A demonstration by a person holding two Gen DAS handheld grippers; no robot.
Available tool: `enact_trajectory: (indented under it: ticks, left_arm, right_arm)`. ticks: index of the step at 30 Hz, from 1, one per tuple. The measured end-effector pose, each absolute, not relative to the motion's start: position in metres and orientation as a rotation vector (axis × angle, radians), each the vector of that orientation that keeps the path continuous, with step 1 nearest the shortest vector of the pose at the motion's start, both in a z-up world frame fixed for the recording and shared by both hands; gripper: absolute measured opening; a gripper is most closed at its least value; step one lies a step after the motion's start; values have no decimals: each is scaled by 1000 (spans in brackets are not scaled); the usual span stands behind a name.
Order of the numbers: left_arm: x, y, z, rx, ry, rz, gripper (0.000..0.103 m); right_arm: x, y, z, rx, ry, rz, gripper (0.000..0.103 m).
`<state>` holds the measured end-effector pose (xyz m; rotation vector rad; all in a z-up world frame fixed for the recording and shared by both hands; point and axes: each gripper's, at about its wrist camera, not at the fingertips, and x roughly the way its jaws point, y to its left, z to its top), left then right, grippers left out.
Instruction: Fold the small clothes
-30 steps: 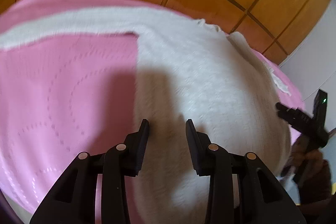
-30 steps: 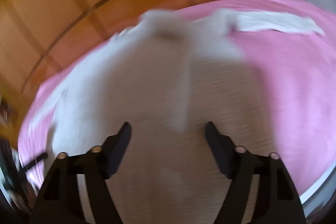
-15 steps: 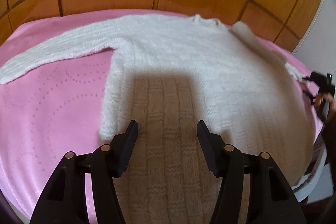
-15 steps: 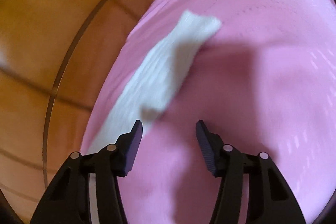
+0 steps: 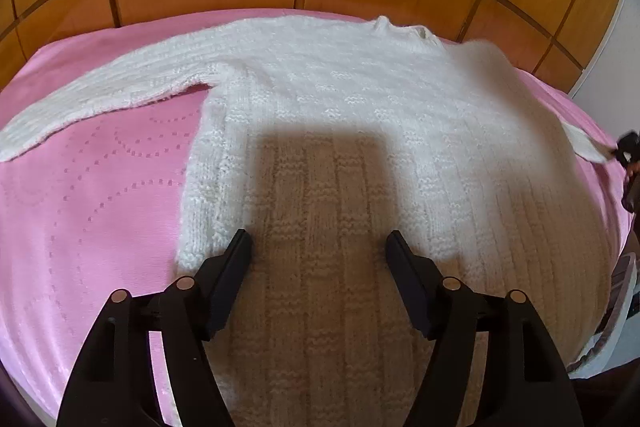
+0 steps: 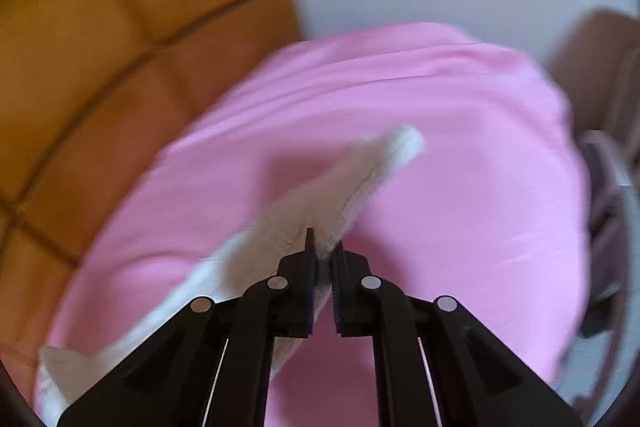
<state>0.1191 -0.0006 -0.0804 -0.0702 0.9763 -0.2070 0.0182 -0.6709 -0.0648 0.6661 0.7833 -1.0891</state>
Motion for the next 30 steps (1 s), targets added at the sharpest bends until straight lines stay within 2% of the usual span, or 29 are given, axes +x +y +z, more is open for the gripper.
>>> enact_trajectory:
  ticks: [6,7,8,9,10,16,22,26,27,28,30]
  left_arm:
    - [119,0,-80,-82,977,-205,68]
    - [119,0,-79,-83,978,-206,68]
    - [119,1,-78,-86,978,-209,68]
    - [118,2,-76,-89,978,-211,68]
    - [118,3,-75,-95,977,-211,68]
    - [113,26,-64,-164,945,-167,68]
    - [100,57,-59,-197,936,-103,68]
    - [86,70,-62,-213,964,-152,68]
    - [82,72,-64,-214,974,-169,67]
    - [77,74,-67,-223,990,-193,56]
    - [70,76,-76,-245,1040,-254,45]
  right_arm:
    - [-13,-671,-85,686,852,-1150,6]
    - [-14,-666,-85,693,848,-1134,9]
    - [-18,-662,-83,713,840,-1115,15]
    - [-21,-656,-78,737,821,-1098,39]
    - [-13,-658,-75,751,803,-1073,55]
    - [-2,-581,-67,808,835,-681,63]
    - [20,-453,-85,835,988,-218,64]
    - [11,-394,-88,762,1034,-113,64]
    - [4,-381,-86,760,1040,-95,64]
    - [-3,-373,-85,762,1048,-77,64]
    - [-16,-366,-84,778,1066,-40,61]
